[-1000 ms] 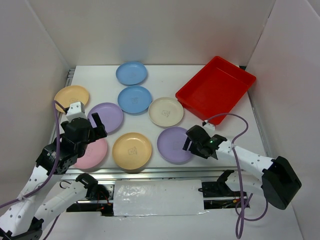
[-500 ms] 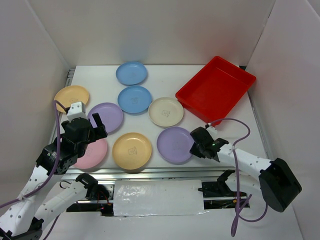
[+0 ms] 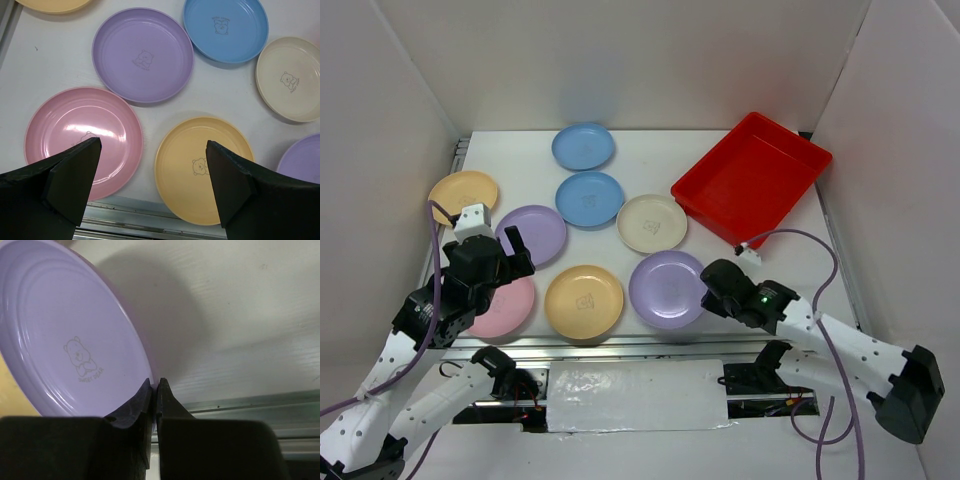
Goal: Place the plates into the plastic bin on the countertop
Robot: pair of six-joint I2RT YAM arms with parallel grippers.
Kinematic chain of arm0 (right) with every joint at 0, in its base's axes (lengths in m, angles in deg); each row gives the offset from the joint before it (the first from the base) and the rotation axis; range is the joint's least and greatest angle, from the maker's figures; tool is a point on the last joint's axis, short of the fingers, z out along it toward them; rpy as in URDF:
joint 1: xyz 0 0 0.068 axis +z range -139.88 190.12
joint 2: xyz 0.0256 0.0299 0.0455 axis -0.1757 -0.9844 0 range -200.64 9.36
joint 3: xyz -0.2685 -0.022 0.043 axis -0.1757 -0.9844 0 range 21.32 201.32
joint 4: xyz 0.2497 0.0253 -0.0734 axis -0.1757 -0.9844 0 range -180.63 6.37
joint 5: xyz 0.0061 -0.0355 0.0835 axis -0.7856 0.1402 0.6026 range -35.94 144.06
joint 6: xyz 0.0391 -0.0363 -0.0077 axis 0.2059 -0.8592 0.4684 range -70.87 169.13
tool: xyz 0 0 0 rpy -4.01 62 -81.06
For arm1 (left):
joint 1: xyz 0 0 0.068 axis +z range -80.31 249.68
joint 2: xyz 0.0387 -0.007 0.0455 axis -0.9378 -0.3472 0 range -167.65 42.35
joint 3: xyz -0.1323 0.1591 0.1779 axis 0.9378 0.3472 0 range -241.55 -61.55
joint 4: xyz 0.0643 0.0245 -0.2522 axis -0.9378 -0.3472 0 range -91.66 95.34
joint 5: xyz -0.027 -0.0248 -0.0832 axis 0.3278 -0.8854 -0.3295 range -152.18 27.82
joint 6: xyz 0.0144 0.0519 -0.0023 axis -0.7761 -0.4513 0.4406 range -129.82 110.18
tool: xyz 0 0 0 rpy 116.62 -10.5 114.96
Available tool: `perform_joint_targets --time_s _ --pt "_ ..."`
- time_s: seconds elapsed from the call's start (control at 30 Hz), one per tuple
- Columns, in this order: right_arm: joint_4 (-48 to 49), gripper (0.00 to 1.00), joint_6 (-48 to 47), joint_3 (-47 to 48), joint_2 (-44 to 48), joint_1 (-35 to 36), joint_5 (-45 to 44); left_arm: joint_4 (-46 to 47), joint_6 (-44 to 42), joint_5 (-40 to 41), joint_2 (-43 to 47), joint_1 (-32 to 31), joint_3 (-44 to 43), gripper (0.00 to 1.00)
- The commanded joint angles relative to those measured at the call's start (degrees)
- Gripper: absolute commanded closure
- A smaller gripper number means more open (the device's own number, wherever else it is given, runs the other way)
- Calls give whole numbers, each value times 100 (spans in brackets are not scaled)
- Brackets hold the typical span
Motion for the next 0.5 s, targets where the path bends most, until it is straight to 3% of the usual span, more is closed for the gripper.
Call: perform_joint_targets --time_s 0.0,0.2,0.3,0.47 --pt "-814 100 373 676 402 275 -693 230 -72 -1 14 10 11 1" --pt "-826 100 -126 1380 632 -12 -1019 213 -46 17 -91 10 11 1" --pt "-272 100 -978 1757 290 -961 -442 212 -46 17 -109 18 11 1" --pt "238 100 -2112 2854 -877 -3201 394 239 -72 -27 -74 18 29 1"
